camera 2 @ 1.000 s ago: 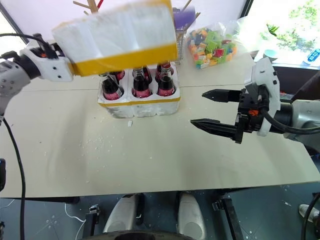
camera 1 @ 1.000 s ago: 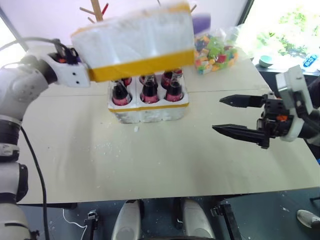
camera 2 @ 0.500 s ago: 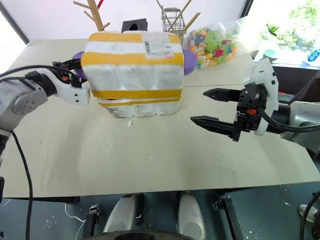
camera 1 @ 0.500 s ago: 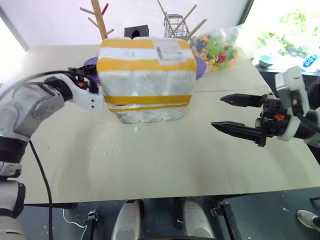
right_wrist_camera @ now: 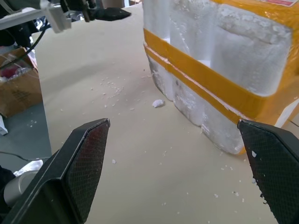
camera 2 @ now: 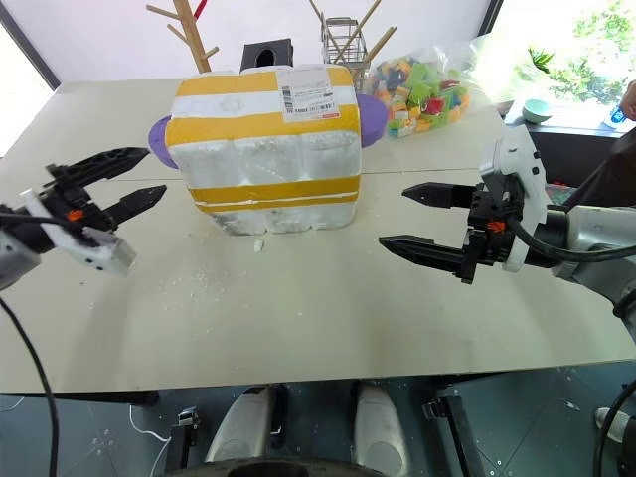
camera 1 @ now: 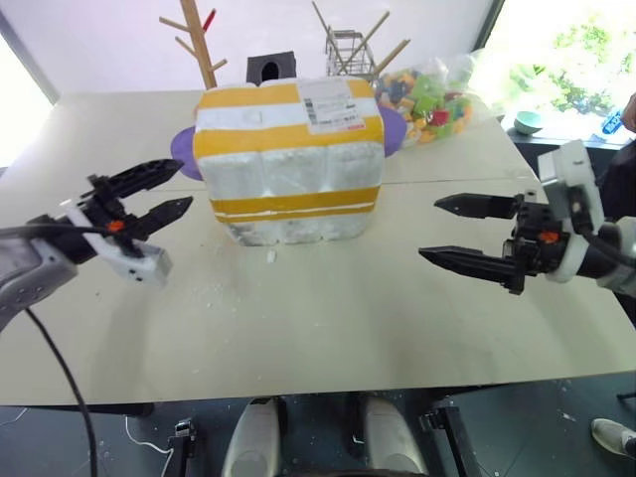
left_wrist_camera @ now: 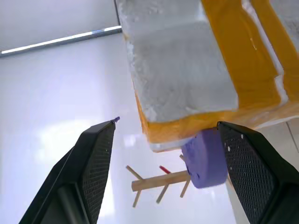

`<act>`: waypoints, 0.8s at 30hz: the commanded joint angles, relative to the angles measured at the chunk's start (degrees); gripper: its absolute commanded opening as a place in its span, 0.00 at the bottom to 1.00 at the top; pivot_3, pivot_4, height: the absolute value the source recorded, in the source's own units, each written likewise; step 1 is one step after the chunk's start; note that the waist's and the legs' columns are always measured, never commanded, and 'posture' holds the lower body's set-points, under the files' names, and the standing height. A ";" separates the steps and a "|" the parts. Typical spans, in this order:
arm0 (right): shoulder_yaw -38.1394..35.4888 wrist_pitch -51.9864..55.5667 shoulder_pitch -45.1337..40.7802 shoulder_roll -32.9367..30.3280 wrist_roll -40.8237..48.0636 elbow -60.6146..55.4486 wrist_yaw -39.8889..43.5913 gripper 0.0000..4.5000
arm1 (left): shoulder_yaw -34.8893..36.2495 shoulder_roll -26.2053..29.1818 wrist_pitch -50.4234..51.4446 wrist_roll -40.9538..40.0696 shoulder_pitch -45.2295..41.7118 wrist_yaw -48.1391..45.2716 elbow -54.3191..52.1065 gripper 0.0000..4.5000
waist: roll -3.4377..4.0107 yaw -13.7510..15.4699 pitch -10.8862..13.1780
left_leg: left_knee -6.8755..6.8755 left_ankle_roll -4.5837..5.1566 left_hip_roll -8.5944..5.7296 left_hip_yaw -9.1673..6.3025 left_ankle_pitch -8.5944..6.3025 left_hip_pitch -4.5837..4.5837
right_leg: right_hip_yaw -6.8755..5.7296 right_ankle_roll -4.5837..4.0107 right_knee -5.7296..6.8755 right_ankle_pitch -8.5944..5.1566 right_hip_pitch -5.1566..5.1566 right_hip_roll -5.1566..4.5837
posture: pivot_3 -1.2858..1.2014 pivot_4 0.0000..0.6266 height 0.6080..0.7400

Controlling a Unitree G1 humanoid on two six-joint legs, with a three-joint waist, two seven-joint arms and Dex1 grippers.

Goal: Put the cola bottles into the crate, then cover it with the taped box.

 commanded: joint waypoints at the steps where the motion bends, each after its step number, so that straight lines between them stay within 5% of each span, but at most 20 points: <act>1: -0.30 -1.77 -1.16 -0.25 -1.35 0.76 1.35 1.00 | 2.31 0.71 2.91 -9.73 3.84 -4.80 2.11 0.81 | 0.00 -0.05 0.00 | -0.05 0.00 0.00 0.03 0.00 0.08 | 0.02 -0.03 -0.01 -0.02 0.04 -0.01 | 0.52 0.24 1.00; 6: 0.23 -3.19 -0.93 -1.25 -4.24 3.44 4.91 1.00 | 5.65 0.44 28.95 -38.32 6.56 -24.53 2.41 0.81 | 0.00 -0.12 0.00 | -0.09 -0.01 0.09 0.06 -0.01 0.13 | 0.04 -0.05 -0.01 -0.03 0.04 0.06 | 0.52 0.24 1.00; 10: 1.09 -4.70 -1.78 -1.89 -7.34 6.92 7.68 1.00 | 15.47 2.48 75.19 -74.99 0.27 -35.96 0.87 0.81 | -0.02 -0.16 0.02 | -0.09 0.00 0.13 0.06 0.00 0.13 | 0.05 -0.04 0.00 -0.03 0.03 0.13 | 0.52 0.24 1.00; 12: 1.47 -5.46 -2.43 -1.83 -8.82 8.54 8.35 1.00 | 20.09 7.23 87.72 -82.78 2.24 -47.96 0.11 0.81 | -0.08 -0.37 0.04 | -0.06 0.00 0.15 0.02 0.00 0.13 | 0.04 0.00 0.03 -0.04 0.03 0.20 | 0.52 0.24 1.00; 15: 1.42 -6.37 -3.05 -1.59 -10.27 10.92 9.33 1.00 | 27.76 13.15 91.69 -79.43 15.01 -69.91 -3.11 0.81 | 0.07 -1.40 0.02 | -0.13 -0.02 0.12 0.13 -0.06 0.14 | 0.10 -0.01 -0.07 -0.05 0.00 0.16 | 0.52 0.24 1.00; 17: 1.45 -6.78 -3.21 -1.57 -10.94 12.01 10.17 1.00 | 28.94 15.22 91.12 -75.39 18.37 -73.24 -2.25 0.81 | 0.10 -1.55 0.03 | -0.20 -0.02 0.10 0.18 -0.09 0.15 | 0.14 -0.04 -0.09 -0.07 -0.05 0.15 | 0.52 0.24 1.00; 24: 3.14 -7.91 -6.04 -2.33 -14.01 16.67 13.57 1.00 | 24.55 19.59 93.61 -77.69 0.39 -72.03 6.91 0.81 | 0.05 -1.44 0.03 | -0.15 -0.03 0.35 0.14 -0.09 0.19 | 0.04 -0.27 0.00 -0.29 -0.09 0.35 | 0.52 0.24 1.00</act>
